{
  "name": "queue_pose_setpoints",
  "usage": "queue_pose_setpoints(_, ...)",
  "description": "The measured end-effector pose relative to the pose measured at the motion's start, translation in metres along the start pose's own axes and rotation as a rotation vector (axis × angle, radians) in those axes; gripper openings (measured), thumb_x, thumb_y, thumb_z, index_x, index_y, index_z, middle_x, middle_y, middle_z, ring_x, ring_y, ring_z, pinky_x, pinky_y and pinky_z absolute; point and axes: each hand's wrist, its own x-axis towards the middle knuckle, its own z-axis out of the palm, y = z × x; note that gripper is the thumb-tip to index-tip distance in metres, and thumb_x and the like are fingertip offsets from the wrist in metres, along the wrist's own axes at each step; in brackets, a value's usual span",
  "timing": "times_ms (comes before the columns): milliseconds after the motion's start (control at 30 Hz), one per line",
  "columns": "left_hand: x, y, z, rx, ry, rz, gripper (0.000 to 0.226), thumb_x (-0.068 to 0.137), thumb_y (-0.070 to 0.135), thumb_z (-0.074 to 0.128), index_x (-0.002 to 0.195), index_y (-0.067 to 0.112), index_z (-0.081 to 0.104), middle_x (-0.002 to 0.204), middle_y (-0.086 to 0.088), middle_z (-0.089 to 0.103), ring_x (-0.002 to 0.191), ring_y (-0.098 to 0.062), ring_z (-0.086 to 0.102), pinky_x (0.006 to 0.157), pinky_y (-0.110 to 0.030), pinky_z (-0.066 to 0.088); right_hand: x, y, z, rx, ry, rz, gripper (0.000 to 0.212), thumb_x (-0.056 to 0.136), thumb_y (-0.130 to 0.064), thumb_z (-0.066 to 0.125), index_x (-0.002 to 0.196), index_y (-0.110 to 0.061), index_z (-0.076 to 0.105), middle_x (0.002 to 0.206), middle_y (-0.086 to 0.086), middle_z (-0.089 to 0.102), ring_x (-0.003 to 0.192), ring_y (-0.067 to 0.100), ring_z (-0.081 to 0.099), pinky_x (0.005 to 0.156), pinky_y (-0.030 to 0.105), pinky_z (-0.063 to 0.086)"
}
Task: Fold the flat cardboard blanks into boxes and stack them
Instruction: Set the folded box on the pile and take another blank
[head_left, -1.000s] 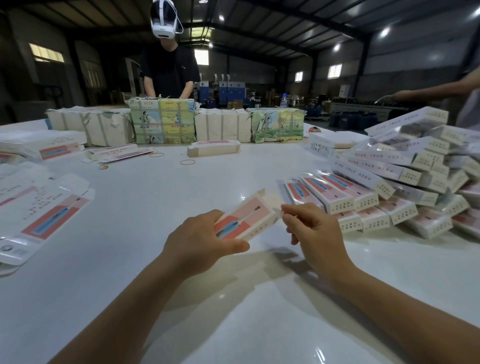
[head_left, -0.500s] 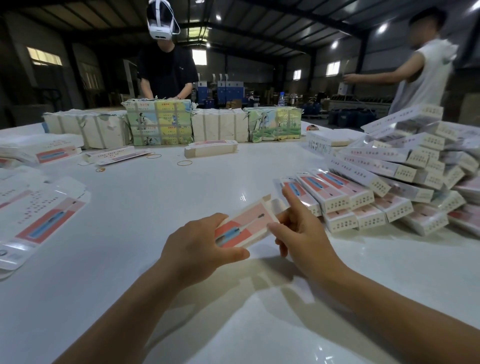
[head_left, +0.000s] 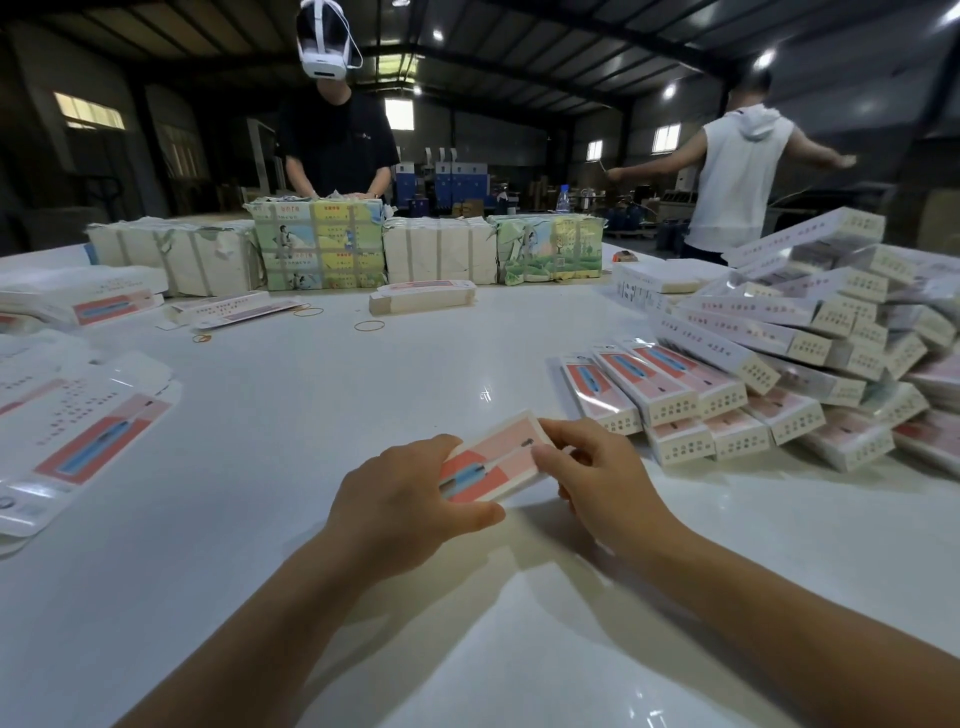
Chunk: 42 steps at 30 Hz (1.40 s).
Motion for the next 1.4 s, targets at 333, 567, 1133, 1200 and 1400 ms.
queue_pose_setpoints(333,-0.002,0.011,0.0,-0.146,0.036,-0.014,0.068,0.061,0.079,0.044,0.115,0.038,0.047,0.1,0.024,0.05,0.076,-0.008,0.061,0.064,-0.013,0.049,0.01,-0.009,-0.006,0.866,0.018,0.411,0.069,0.067,-0.016,0.072,0.132,-0.017,0.048,0.111,0.012,0.068,0.1,0.029,0.066,0.09,0.047,0.053)
queue_pose_setpoints(567,-0.001,0.018,0.004,-0.208,0.028,0.007,0.074,0.057,0.077,0.044,0.116,0.032,0.048,0.105,0.018,0.056,0.083,-0.011,0.064,0.073,-0.019,0.054,-0.001,0.0,-0.001,0.053,0.12,-0.13,0.028,0.095,-0.012,0.054,0.121,-0.021,0.056,0.109,0.0,0.067,0.092,0.012,0.069,0.078,0.024,0.057)
queue_pose_setpoints(1133,-0.004,0.013,0.007,0.08,0.185,0.002,0.059,0.073,0.071,0.055,0.12,0.037,0.042,0.114,0.02,0.057,0.076,-0.008,0.052,0.063,-0.016,0.038,0.006,-0.007,-0.007,0.598,0.089,0.206,0.021,0.094,-0.011,0.052,0.104,-0.014,0.07,0.09,0.011,0.074,0.092,0.024,0.071,0.082,0.037,0.058)
queue_pose_setpoints(1200,-0.005,0.012,0.008,0.071,0.19,0.023,0.062,0.074,0.07,0.056,0.123,0.036,0.041,0.12,0.019,0.056,0.078,-0.007,0.053,0.067,-0.017,0.042,0.006,-0.006,-0.009,0.591,0.082,0.176,0.024,0.094,-0.012,0.052,0.091,-0.018,0.075,0.088,0.01,0.074,0.091,0.024,0.071,0.081,0.035,0.059)
queue_pose_setpoints(1400,-0.007,0.014,0.007,0.128,0.217,0.05,0.068,0.075,0.068,0.056,0.13,0.033,0.039,0.122,0.015,0.056,0.089,-0.008,0.057,0.071,-0.019,0.046,0.002,-0.006,-0.006,0.438,0.109,0.08,0.033,0.095,-0.008,0.051,0.093,-0.033,0.074,0.089,0.001,0.075,0.092,0.016,0.07,0.08,0.029,0.058)
